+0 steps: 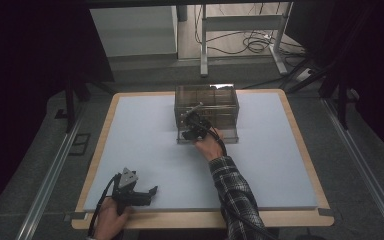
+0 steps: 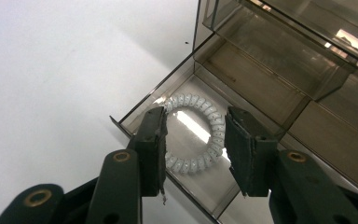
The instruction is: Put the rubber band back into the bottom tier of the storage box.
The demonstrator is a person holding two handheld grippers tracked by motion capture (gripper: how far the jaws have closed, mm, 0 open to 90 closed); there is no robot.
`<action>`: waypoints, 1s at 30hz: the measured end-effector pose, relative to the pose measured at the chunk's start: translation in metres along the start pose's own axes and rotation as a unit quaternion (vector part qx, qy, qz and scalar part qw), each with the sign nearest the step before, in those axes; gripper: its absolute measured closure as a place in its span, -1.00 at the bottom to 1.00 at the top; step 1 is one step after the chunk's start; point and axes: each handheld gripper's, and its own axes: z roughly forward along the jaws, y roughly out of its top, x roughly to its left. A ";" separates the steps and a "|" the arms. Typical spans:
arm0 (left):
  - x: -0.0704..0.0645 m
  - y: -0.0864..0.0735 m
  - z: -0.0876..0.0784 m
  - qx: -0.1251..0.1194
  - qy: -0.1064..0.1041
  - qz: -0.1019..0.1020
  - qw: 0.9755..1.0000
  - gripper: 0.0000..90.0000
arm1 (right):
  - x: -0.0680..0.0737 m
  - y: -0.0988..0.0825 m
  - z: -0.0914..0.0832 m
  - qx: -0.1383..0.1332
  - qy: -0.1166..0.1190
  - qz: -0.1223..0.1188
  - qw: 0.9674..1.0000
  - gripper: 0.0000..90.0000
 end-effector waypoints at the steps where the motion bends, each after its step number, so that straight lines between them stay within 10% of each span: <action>1: 0.000 0.000 0.000 0.000 0.000 0.000 1.000 -1.00 | 0.000 0.000 -0.001 0.000 0.000 -0.001 1.000 0.27; 30: 0.000 0.000 0.000 0.000 0.000 0.000 1.000 -1.00 | 0.009 -0.013 -0.025 -0.008 0.011 -0.022 1.000 0.05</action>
